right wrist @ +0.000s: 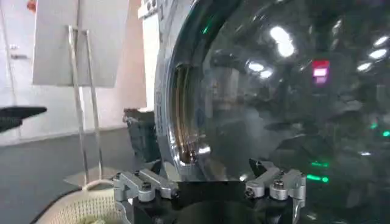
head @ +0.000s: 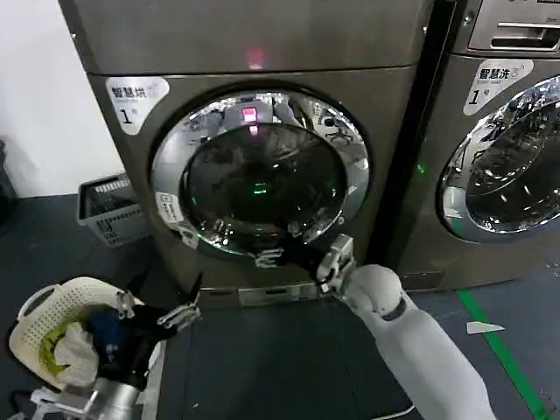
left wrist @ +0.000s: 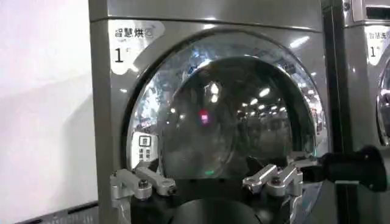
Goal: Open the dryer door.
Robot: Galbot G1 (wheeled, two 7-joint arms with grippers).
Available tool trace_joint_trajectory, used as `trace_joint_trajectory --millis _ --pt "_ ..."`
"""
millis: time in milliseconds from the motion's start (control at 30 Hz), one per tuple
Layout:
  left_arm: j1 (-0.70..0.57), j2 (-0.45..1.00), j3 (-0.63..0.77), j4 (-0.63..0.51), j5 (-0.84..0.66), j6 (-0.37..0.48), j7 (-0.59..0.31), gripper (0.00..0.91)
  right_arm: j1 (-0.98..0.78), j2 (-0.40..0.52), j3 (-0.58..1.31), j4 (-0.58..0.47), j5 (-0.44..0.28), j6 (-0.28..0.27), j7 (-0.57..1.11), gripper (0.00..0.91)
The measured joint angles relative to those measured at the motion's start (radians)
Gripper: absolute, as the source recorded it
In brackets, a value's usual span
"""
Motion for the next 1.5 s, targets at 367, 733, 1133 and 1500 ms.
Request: trace_joint_trajectory --millis 367,733,1133,1500 --pt "0.002 0.0 0.005 -0.007 -0.002 0.001 -0.001 0.907 0.065 0.066 -0.062 -0.054 -0.039 -0.014 0.003 0.907" --pt "0.008 -0.002 0.005 -0.014 -0.004 0.004 -0.001 0.907 0.119 0.109 -0.103 -0.093 -0.048 -0.002 0.005 0.907" --pt "0.018 -0.009 0.024 -0.017 0.019 0.0 -0.001 0.907 0.2 0.157 -0.158 -0.152 -0.046 0.008 0.01 0.907" --pt "0.017 -0.012 0.024 -0.009 0.024 -0.001 -0.003 0.907 0.278 0.214 -0.222 -0.257 -0.049 0.014 0.027 0.907"
